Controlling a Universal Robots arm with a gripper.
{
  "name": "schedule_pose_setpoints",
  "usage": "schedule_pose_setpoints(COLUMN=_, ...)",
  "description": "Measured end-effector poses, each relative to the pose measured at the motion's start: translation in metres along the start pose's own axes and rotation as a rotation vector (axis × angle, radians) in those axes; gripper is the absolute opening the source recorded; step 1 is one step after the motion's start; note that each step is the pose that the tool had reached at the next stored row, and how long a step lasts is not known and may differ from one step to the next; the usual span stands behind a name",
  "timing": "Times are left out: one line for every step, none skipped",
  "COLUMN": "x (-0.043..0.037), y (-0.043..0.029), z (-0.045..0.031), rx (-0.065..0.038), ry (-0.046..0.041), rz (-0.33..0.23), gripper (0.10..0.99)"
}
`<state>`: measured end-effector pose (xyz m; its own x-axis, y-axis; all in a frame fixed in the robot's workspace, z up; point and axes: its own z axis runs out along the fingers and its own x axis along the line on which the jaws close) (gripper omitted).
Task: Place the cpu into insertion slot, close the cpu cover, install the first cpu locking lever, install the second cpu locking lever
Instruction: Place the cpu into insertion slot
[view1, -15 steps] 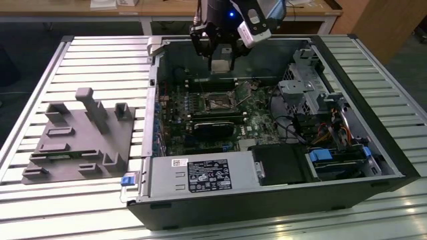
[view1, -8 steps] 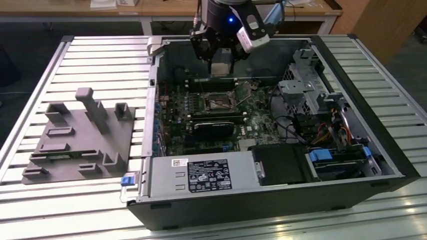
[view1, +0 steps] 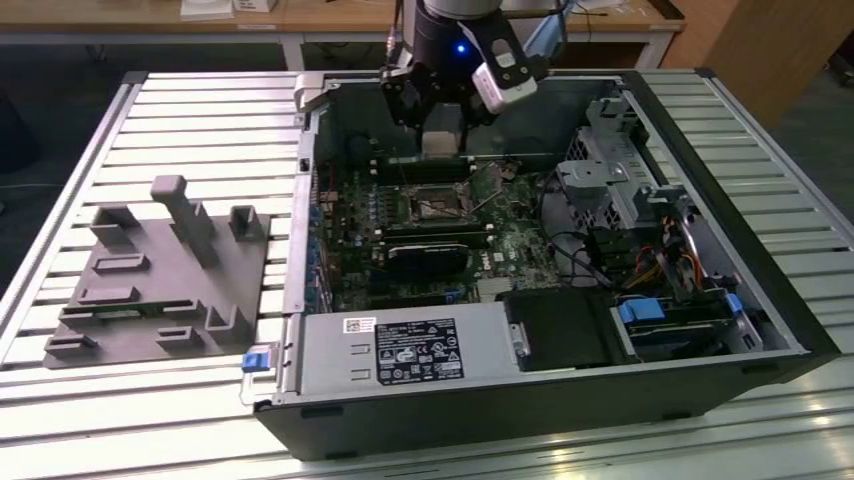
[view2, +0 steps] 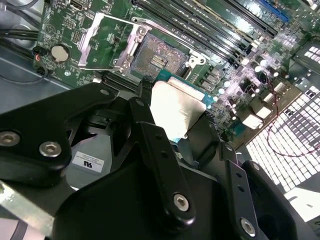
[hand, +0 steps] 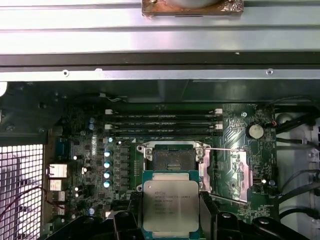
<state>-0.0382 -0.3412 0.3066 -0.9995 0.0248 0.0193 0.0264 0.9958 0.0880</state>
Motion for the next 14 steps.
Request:
schedule_pose_setpoints(x=0.0000, y=-0.0001, z=0.0010, rx=0.000, ry=0.0000, rz=0.000, gripper=0.541)
schedule_pose_setpoints(x=0.0000, y=-0.0002, z=0.0020, rx=0.000, ry=0.0000, rz=0.000, gripper=0.541)
schedule_pose_setpoints(x=-0.0001, y=-0.0003, z=0.0031, rx=0.000, ry=-0.0001, rz=0.000, gripper=0.541)
schedule_pose_setpoints(x=-0.0001, y=-0.0004, z=0.0041, rx=0.000, ry=0.0000, rz=0.000, gripper=0.541)
schedule_pose_setpoints(x=-0.0001, y=-0.0005, z=0.0053, rx=0.000, ry=0.0000, rz=0.000, gripper=0.541)
schedule_pose_setpoints(x=-0.0001, y=-0.0006, z=0.0068, rx=0.000, ry=0.0000, rz=0.000, gripper=0.541)
schedule_pose_setpoints(x=-0.0002, y=-0.0007, z=0.0084, rx=0.000, ry=-0.0001, rz=0.000, gripper=0.541)
schedule_pose_setpoints(x=-0.0002, y=-0.0008, z=0.0100, rx=0.000, ry=0.0000, rz=0.000, gripper=0.541)
schedule_pose_setpoints(x=-0.0002, y=-0.0009, z=0.0113, rx=0.000, ry=-0.0001, rz=0.000, gripper=0.541)
schedule_pose_setpoints(x=-0.0003, y=-0.0009, z=0.0124, rx=0.000, ry=0.0000, rz=0.000, gripper=0.541)
schedule_pose_setpoints(x=-0.0003, y=-0.0010, z=0.0136, rx=0.000, ry=0.0000, rz=0.000, gripper=0.541)
schedule_pose_setpoints(x=-0.0004, y=-0.0010, z=0.0147, rx=0.000, ry=0.0000, rz=0.000, gripper=0.541)
schedule_pose_setpoints(x=-0.0007, y=-0.0010, z=0.0158, rx=0.000, ry=0.0000, rz=0.000, gripper=0.541)
schedule_pose_setpoints(x=-0.0011, y=-0.0011, z=0.0169, rx=0.000, ry=0.0000, rz=0.000, gripper=0.541)
